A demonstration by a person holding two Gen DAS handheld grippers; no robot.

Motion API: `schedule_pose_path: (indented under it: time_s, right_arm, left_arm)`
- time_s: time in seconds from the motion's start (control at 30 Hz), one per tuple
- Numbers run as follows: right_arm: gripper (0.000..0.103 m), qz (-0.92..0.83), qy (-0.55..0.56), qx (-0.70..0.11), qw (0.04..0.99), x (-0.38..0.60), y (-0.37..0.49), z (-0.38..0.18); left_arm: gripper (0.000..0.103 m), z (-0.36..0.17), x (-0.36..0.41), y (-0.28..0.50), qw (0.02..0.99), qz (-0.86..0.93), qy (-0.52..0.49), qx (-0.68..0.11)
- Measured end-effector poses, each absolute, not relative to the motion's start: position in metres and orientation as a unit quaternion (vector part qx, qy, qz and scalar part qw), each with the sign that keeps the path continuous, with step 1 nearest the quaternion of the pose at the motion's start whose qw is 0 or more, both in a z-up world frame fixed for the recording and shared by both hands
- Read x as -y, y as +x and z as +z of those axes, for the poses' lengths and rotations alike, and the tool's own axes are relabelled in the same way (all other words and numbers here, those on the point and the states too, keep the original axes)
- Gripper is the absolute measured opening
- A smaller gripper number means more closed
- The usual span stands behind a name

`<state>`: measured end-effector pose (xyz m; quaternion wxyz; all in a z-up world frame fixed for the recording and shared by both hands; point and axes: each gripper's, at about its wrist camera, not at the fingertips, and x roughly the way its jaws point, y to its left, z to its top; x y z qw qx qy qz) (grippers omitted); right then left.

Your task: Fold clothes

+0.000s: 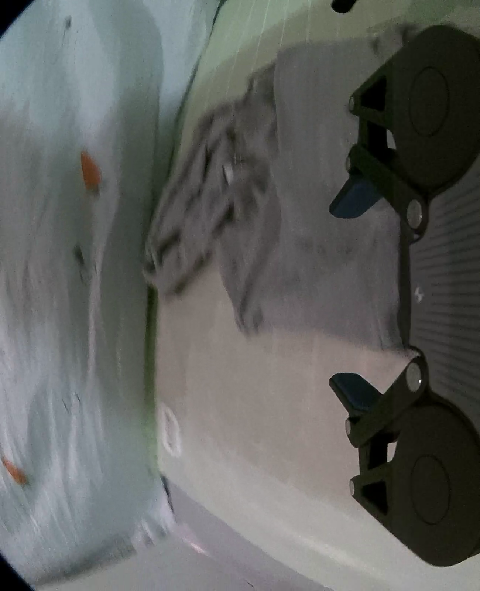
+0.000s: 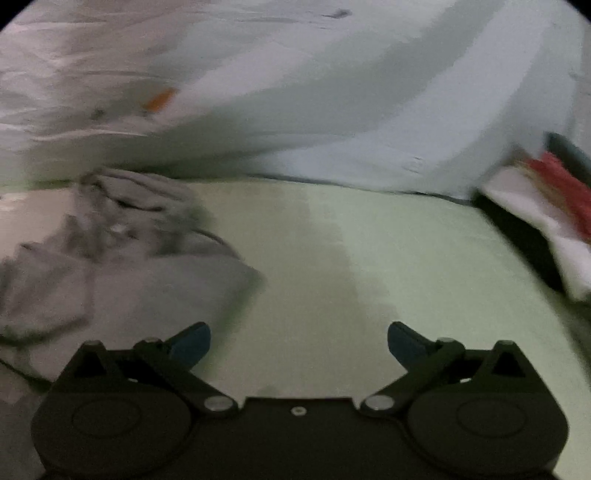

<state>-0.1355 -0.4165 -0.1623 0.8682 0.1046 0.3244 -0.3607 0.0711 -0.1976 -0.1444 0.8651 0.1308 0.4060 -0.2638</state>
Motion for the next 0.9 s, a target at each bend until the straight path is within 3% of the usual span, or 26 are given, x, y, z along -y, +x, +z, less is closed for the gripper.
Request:
schedule_pose_path:
  time_s: [0.1,0.27,0.33,0.47,0.53,0.6,0.63,0.9]
  right_arm:
    - [0.102,-0.319,0.108,-0.328,0.882,0.405,-0.103,-0.161]
    - [0.082,-0.249,0.128,-0.348,0.895,0.386,-0.052,-0.167]
    - [0.063,-0.225,0.143,-0.36,0.894,0.383,-0.038,-0.173]
    - [0.045,-0.175,0.166,-0.381,0.893,0.374,-0.021,-0.185]
    - [0.029,-0.163,0.159,-0.388,0.893,0.369,-0.017,-0.189]
    - [0.02,-0.158,0.144,-0.39,0.896,0.364,-0.016,-0.189]
    - [0.009,-0.156,0.137,-0.389,0.897,0.363,-0.016,-0.188]
    - [0.007,-0.162,0.123,-0.346,0.916,0.365,-0.046,-0.157]
  left_arm:
    - [0.091,-0.152,0.186,0.082,0.865,-0.243,0.125,-0.42]
    - [0.092,-0.167,0.178,0.091,0.857,-0.228,0.123,-0.446]
    - [0.092,-0.172,0.176,0.094,0.854,-0.224,0.119,-0.455]
    - [0.096,-0.179,0.177,0.097,0.852,-0.219,0.114,-0.461]
    - [0.096,-0.181,0.178,0.099,0.852,-0.22,0.113,-0.462]
    - [0.096,-0.182,0.178,0.099,0.852,-0.22,0.113,-0.462]
    - [0.096,-0.182,0.179,0.098,0.852,-0.221,0.113,-0.461]
    - [0.096,-0.167,0.18,0.095,0.856,-0.233,0.107,-0.449]
